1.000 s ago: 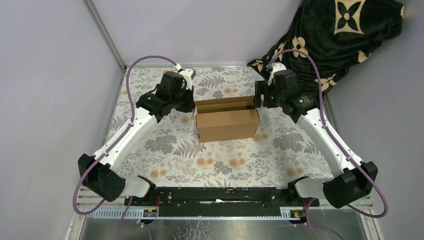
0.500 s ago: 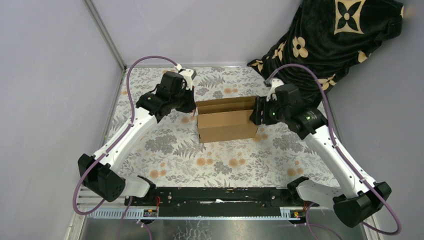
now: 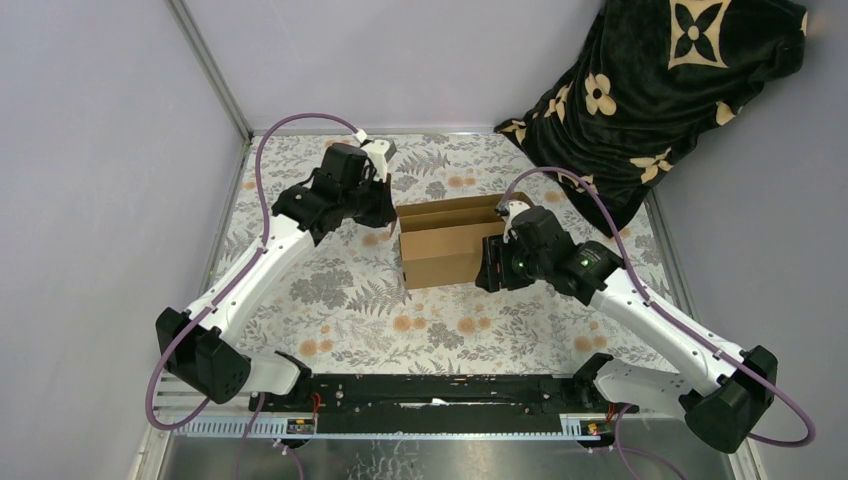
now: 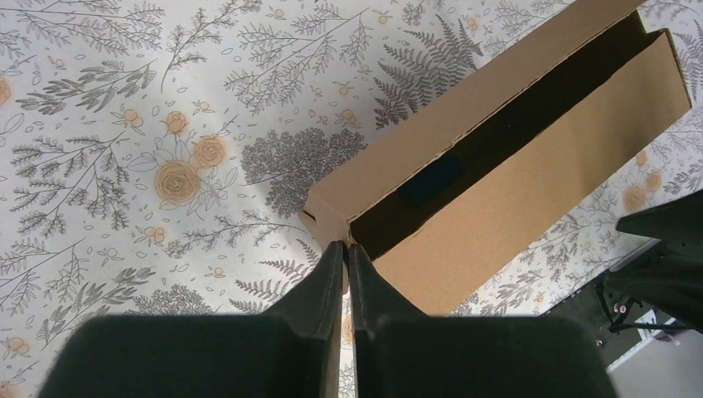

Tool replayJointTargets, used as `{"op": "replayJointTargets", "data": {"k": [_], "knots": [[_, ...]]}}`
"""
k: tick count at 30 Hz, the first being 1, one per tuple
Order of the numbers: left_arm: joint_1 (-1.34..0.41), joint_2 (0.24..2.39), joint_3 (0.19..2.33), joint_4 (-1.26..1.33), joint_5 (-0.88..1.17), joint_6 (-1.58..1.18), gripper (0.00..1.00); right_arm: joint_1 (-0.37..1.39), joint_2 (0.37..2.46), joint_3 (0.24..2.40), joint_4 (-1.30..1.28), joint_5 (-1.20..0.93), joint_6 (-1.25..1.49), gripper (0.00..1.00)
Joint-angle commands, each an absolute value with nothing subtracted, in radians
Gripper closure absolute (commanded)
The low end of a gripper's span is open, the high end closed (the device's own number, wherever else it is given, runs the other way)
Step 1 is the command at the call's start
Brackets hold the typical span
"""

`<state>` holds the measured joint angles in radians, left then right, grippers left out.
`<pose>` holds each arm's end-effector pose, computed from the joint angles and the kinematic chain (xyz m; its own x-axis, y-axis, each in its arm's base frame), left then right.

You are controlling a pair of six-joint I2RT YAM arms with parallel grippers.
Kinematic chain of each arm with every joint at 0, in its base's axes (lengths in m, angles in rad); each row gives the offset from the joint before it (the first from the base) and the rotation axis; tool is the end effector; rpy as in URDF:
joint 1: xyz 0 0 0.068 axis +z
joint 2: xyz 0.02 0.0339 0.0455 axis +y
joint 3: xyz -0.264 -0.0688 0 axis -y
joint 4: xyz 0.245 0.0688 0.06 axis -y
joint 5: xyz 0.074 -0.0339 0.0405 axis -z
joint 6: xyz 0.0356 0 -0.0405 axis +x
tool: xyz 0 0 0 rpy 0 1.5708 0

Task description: Fold the paper box

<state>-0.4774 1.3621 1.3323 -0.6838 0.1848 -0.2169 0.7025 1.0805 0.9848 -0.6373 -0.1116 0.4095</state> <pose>0.2585 -0.1411 0.3531 -0.6915 0.1196 -0.7124 0.4364 0.8550 -0.2802 0.1704 0.1494 0.3095 -0.7493 -0.1159 -0.6521 -0.4436 0.8188 0.3642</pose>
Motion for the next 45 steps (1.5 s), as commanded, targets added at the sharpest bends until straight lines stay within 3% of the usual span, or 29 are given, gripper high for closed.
{"op": "replayJointTargets", "data": {"k": [1,18,45], "knots": [[-0.484,1.333,1.330,-0.697,0.235,-0.196,0.90,0.727,1.079,0.946,-0.500,-0.026,0.468,0.41],[-0.487,1.297,1.257,-0.679,0.385,-0.199,0.90,0.740,1.154,0.832,-0.248,0.139,0.496,0.40],[-0.552,1.237,1.167,-0.489,0.623,-0.327,0.89,0.737,1.210,0.773,-0.143,0.215,0.491,0.36]]}}
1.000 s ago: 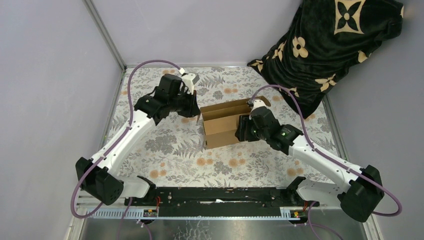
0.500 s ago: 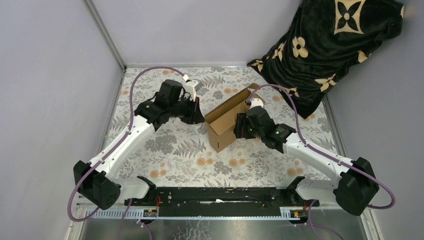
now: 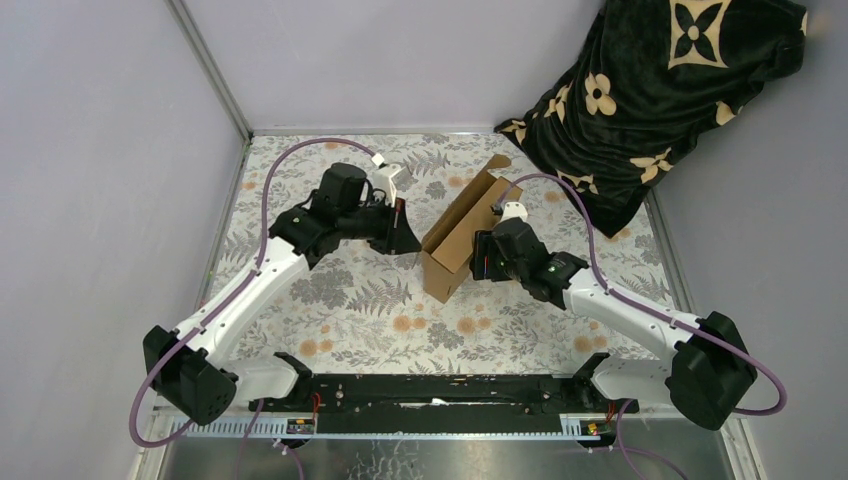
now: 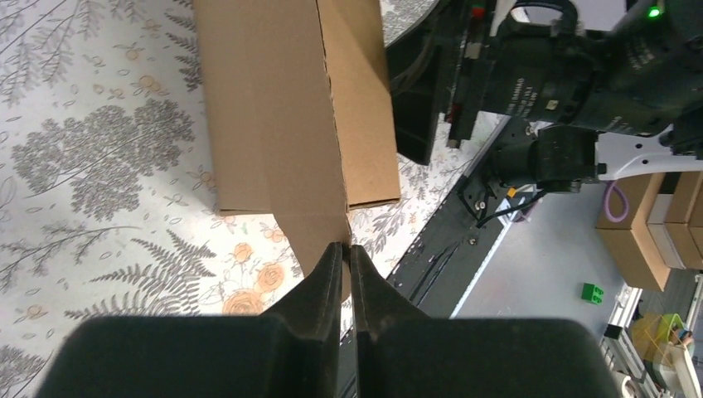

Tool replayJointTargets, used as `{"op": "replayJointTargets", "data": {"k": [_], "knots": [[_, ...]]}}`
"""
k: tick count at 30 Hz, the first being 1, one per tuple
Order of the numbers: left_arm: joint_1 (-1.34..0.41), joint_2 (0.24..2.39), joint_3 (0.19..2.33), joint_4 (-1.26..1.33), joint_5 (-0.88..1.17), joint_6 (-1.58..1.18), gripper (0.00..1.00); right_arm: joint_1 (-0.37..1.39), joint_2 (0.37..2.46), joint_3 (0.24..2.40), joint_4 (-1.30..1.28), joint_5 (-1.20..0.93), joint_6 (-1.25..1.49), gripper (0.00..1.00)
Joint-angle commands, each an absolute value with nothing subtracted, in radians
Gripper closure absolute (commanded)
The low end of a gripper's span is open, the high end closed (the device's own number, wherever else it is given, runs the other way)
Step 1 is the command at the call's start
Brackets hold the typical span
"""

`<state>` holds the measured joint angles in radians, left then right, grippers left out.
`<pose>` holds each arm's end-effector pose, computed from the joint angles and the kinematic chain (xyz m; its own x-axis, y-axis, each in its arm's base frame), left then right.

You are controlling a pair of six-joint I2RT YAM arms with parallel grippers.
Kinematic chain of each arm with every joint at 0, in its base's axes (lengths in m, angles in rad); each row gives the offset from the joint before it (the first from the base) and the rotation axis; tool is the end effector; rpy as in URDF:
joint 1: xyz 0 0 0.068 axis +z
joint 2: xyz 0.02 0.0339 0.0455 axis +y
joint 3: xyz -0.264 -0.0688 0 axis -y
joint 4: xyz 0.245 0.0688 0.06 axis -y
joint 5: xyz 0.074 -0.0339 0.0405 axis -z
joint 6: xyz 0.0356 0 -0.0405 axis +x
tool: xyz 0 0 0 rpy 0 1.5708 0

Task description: Fold the paper box

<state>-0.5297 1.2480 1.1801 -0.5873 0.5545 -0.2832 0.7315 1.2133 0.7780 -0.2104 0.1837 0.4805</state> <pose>0.2213 -0.1513 0.3436 -0.7256 0.1496 -0.6717 0.6115 0.5879 -0.5296 0.1994 0.1703 0.2463 -0.6505 0.0268 -0.7590 -0.2791 0.9210 0.2717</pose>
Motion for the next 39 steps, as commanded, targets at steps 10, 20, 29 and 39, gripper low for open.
{"op": "replayJointTargets", "data": {"k": [10,20,29,39], "knots": [[-0.568,1.251,1.127,-0.413,0.661,-0.367,0.89,0.719,1.247,0.791,-0.112,0.199,0.474,0.35],[-0.571,1.255,1.109,-0.393,0.643,-0.370,0.88,0.701,1.243,0.805,-0.121,0.186,0.452,0.34],[-0.571,1.272,1.119,-0.403,0.632,-0.362,0.79,0.629,1.180,0.792,-0.161,0.156,0.419,0.32],[-0.571,1.259,1.120,-0.406,0.619,-0.359,0.53,0.593,1.218,0.800,-0.140,0.112,0.412,0.32]]}}
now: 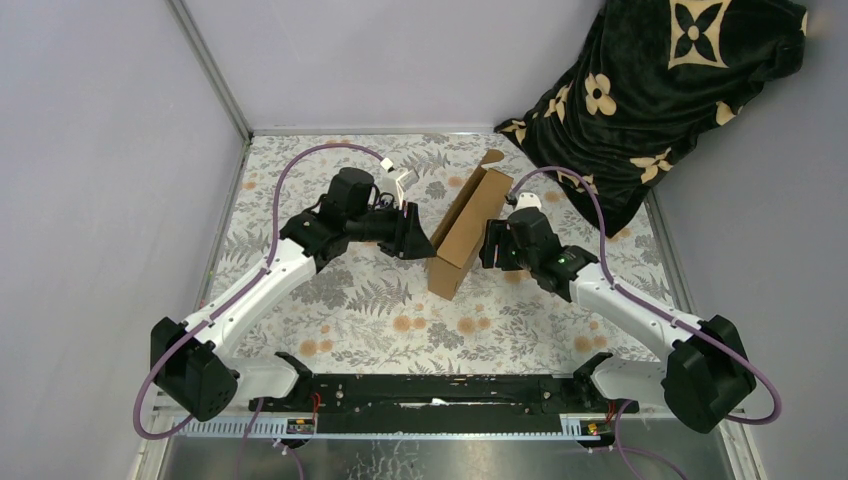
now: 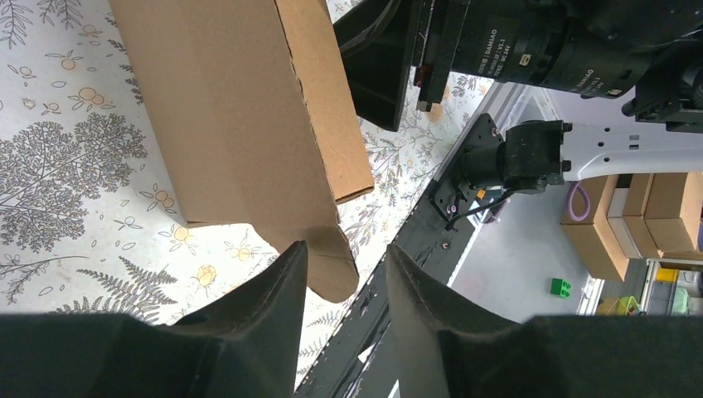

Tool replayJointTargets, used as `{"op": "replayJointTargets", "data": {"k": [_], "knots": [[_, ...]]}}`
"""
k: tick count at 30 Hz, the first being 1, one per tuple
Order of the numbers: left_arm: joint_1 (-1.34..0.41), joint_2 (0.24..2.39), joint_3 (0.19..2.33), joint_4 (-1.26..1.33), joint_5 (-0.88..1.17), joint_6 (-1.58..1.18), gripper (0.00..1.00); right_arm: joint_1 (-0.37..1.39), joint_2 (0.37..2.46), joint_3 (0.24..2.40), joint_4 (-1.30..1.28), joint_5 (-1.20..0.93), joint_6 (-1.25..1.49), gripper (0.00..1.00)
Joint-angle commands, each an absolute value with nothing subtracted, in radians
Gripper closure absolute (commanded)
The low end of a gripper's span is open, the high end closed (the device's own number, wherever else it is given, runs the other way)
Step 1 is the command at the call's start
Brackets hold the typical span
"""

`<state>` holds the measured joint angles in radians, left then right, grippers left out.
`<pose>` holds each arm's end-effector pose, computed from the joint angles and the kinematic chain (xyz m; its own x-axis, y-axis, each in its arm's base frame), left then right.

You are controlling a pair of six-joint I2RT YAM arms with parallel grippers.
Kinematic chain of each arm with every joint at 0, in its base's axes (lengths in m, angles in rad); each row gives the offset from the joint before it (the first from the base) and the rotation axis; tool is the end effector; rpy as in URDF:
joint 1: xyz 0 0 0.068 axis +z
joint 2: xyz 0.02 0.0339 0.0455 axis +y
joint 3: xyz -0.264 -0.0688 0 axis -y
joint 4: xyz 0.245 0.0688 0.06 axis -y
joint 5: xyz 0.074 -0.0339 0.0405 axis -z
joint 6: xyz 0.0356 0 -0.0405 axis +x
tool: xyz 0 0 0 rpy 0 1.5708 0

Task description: Fold the paper box

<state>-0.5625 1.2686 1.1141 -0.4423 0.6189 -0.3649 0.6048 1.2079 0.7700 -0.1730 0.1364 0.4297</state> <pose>0.2241 -0.1657 0.3292 -0.7440 0.1254 -0.6563 0.6153 0.5116 -0.5997 0.2192 0.1456 0.2481 -0.6255 0.0694 -0.7772 -0.2322 0.9343 0.2703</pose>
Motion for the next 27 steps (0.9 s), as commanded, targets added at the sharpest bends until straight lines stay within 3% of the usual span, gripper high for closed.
{"op": "replayJointTargets", "data": {"k": [1,10,22,27], "knots": [[-0.571,1.258,1.121,-0.400,0.626,-0.360,0.52,0.592,1.221,0.801,-0.138,0.110,0.412,0.32],[-0.538,1.244,1.127,-0.370,0.643,-0.367,0.48,0.576,1.246,0.819,-0.133,0.090,0.403,0.31],[-0.362,1.143,1.107,-0.277,0.567,-0.439,0.47,0.524,1.249,0.854,-0.166,0.094,0.370,0.31],[-0.357,1.273,1.080,-0.196,0.544,-0.494,0.74,0.494,1.280,0.902,-0.186,0.117,0.343,0.37]]}}
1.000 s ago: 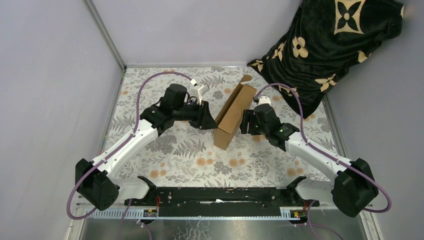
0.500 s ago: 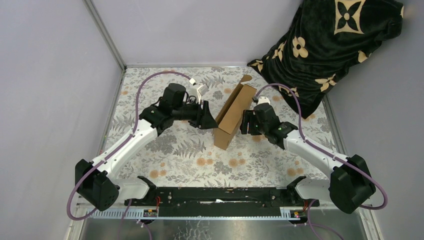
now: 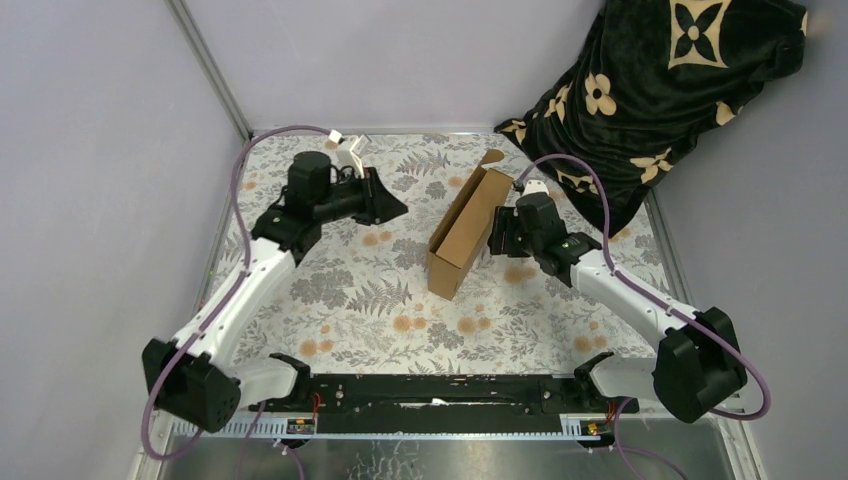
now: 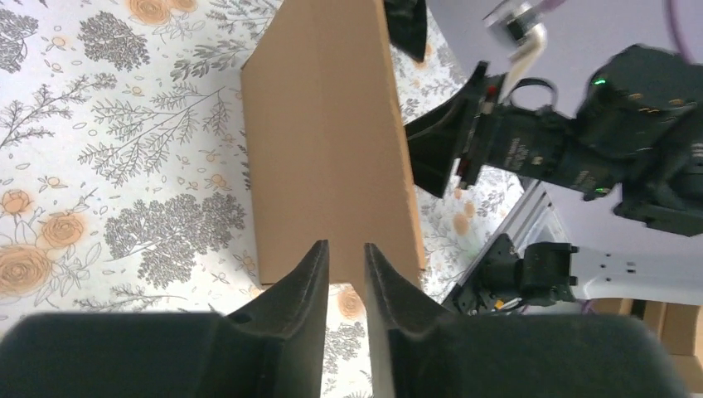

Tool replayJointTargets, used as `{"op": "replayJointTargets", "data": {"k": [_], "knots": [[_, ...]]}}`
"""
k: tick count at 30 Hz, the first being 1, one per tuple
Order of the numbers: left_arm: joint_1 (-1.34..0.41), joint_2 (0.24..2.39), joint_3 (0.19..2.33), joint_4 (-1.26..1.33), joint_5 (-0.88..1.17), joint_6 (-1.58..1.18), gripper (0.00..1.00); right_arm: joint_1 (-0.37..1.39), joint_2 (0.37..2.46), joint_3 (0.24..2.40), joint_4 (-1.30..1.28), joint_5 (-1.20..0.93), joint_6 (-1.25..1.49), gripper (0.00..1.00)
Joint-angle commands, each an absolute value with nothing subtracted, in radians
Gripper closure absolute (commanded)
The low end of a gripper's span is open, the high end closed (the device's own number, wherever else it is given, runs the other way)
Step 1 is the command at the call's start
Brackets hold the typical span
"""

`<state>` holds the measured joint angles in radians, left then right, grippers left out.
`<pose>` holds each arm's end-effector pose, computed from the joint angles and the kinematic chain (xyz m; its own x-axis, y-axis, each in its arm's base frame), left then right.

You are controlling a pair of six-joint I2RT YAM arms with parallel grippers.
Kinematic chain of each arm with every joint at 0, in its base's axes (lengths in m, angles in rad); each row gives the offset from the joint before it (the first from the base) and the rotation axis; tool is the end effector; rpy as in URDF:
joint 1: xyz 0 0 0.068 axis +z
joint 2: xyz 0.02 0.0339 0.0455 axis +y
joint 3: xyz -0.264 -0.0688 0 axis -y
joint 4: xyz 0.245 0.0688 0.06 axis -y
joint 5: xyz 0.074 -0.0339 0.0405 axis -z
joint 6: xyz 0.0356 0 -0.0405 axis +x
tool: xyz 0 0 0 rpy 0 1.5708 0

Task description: Fold the paper box

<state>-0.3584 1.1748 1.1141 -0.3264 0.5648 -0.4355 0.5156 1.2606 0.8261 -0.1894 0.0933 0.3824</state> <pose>0.2393 -0.1100 0.3628 -0.6413 -0.1403 -0.7543 0.5403 0.6154 -0.5738 0.2415 0.1331 0.2523 -0.6302 0.0699 -0.7733 -0.2048 0.9457 0.2524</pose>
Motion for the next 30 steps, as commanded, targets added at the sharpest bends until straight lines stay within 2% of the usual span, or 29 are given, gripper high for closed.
{"op": "replayJointTargets", "data": {"k": [1,6,12,19,30], "knots": [[-0.358,1.298,1.061,-0.148,0.561,-0.517,0.79,0.489,1.289,0.915,-0.192,0.124,0.340,0.40],[-0.378,1.418,1.015,0.017,0.546,-0.563,0.84,0.462,1.323,0.970,-0.193,0.128,0.327,0.64],[-0.467,1.548,1.046,0.072,0.529,-0.576,0.86,0.462,1.340,0.996,-0.197,0.048,0.344,0.68],[-0.539,1.583,1.068,0.098,0.503,-0.595,0.86,0.490,1.371,0.996,-0.177,-0.046,0.384,0.69],[-0.614,1.646,1.141,0.108,0.497,-0.617,0.86,0.588,1.445,1.077,-0.169,-0.012,0.418,0.69]]}}
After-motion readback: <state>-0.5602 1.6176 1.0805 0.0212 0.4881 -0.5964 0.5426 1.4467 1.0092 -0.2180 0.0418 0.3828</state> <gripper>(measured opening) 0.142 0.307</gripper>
